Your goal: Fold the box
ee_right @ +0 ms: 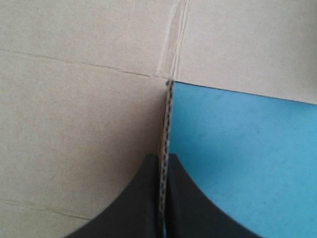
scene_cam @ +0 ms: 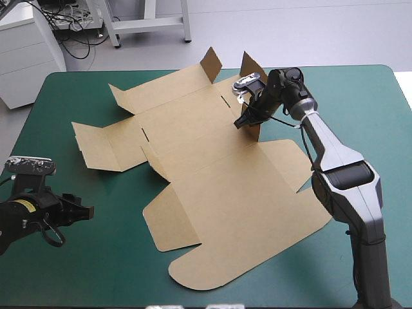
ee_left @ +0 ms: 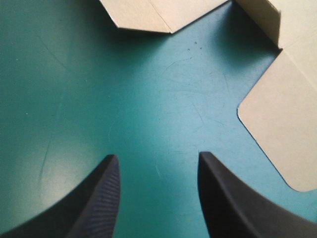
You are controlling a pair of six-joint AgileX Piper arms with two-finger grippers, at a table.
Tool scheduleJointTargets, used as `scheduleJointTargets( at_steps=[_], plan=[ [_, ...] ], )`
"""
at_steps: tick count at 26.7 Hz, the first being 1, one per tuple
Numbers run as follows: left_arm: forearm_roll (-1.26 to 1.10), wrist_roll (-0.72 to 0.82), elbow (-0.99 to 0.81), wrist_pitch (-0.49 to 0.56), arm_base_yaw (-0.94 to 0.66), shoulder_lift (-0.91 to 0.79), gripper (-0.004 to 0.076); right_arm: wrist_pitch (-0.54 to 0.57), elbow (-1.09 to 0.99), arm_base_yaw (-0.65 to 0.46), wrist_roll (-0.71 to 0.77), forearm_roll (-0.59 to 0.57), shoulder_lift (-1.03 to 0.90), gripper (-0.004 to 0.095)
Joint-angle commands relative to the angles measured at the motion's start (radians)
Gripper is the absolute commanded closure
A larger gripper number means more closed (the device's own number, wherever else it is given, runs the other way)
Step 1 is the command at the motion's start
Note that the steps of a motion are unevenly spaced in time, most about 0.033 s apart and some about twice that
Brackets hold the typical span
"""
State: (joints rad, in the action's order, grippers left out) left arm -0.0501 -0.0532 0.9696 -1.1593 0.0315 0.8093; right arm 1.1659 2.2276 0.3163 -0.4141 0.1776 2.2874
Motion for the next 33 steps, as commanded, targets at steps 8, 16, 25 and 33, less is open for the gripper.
scheduleJointTargets(
  at_steps=[8,16,25,33],
  plan=[
    [0.023,0.0,0.039,0.032,0.001,-0.038,0.038,0.014,0.038,0.005,-0.381,0.01,-0.068,0.0926],
    [0.035,0.0,0.039,0.032,0.001,-0.038,0.038,0.014,0.161,0.005,-0.526,0.08,-0.068,0.0926],
    [0.042,0.0,0.039,0.031,0.001,-0.038,0.038,0.05,0.243,0.025,-0.867,0.202,-0.066,0.0926],
    [0.039,0.002,0.039,0.072,0.001,-0.032,0.038,0.082,0.241,0.026,-0.96,0.166,-0.045,0.0926]
  ],
)
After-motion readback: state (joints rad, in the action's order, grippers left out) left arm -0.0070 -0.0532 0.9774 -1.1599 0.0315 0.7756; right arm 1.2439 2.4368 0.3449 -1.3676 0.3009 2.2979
